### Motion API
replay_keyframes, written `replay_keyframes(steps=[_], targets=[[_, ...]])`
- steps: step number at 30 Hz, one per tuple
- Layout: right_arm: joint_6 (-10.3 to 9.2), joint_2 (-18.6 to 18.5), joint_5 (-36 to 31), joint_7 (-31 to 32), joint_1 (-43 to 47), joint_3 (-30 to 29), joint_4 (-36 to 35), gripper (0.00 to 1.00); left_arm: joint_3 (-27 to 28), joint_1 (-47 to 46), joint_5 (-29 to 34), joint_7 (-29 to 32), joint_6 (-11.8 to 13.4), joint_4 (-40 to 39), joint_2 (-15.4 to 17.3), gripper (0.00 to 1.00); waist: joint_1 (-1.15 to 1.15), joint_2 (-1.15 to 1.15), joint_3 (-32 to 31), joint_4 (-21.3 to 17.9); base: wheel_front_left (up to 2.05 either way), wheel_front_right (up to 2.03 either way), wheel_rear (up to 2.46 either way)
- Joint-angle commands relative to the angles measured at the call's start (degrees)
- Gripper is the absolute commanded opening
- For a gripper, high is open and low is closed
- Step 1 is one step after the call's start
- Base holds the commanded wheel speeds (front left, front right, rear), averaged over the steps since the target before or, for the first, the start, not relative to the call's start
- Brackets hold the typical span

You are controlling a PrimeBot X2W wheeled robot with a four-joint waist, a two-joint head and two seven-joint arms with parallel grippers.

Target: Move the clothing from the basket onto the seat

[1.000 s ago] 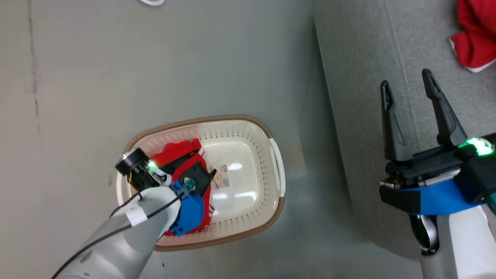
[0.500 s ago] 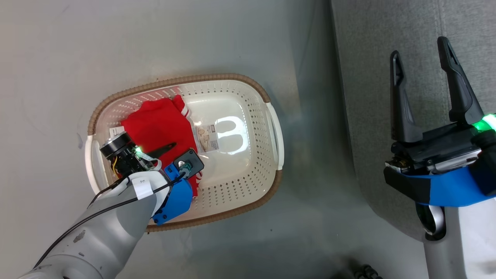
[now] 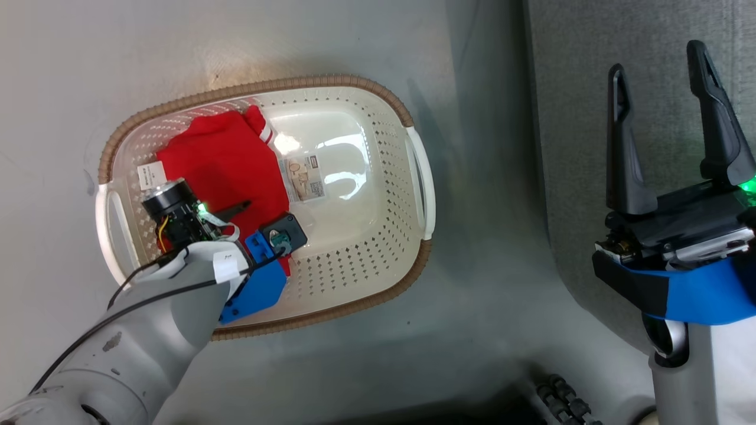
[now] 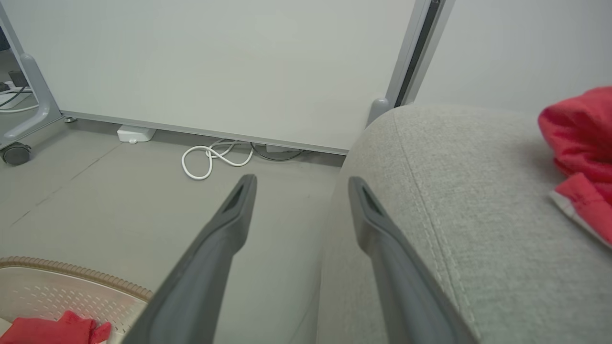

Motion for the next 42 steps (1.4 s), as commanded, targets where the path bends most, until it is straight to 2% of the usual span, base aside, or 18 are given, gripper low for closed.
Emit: replay_keyframes(steps=[1, 28, 29, 30, 31, 32, 42], targets=[[0.01, 0.2, -0.5, -0.03, -0.41, -0.19, -0.75, 1.0, -0.19, -1.49, 0.5, 0.21, -0.01, 0.21, 0.41, 1.0, 0.0, 0.0, 1.13, 0.43, 0.0, 0.0, 0.0], [0.01, 0.48, -4.84, -0.03, 4.01, -0.5, -9.3, 1.0, -0.21, -6.31, 1.61, 1.78, -0.01, 3.29, 0.65, 1.0, 0.0, 0.0, 7.72, -0.96, 0.0, 0.0, 0.0], [0.01, 0.49, -4.94, -0.03, 4.24, -0.58, -9.55, 1.0, -0.21, -6.04, 1.97, 1.92, -0.02, 3.34, 0.6, 0.88, 0.0, 0.0, 7.74, -0.99, 0.0, 0.0, 0.0], [0.01, 0.49, -5.05, -0.03, 4.52, -0.66, -9.74, 1.0, -0.21, -5.85, 2.26, 1.73, -0.02, 3.36, 0.55, 0.48, 0.0, 0.0, 7.76, -1.0, 0.0, 0.0, 0.0], [0.01, 0.49, -5.09, -0.03, 4.78, -0.75, -9.92, 1.0, -0.21, -5.84, 2.45, 1.52, -0.02, 3.35, 0.47, 0.17, 0.0, 0.0, 7.78, -0.94, 0.0, 0.0, 0.0], [0.01, 0.5, -5.19, -0.03, 4.98, -0.83, -10.1, 1.0, -0.21, -5.82, 2.53, 1.54, -0.02, 3.38, 0.37, 0.0, 0.0, 0.0, 7.79, -0.85, 0.0, 0.0, 0.0], [0.01, 0.54, -4.89, -0.03, 3.32, -0.48, -9.34, 1.0, -0.2, -6.93, 2.83, -2.62, -0.02, 2.87, -0.48, 0.0, 0.0, 0.0, 6.76, -0.13, 0.0, 0.0, 0.0]])
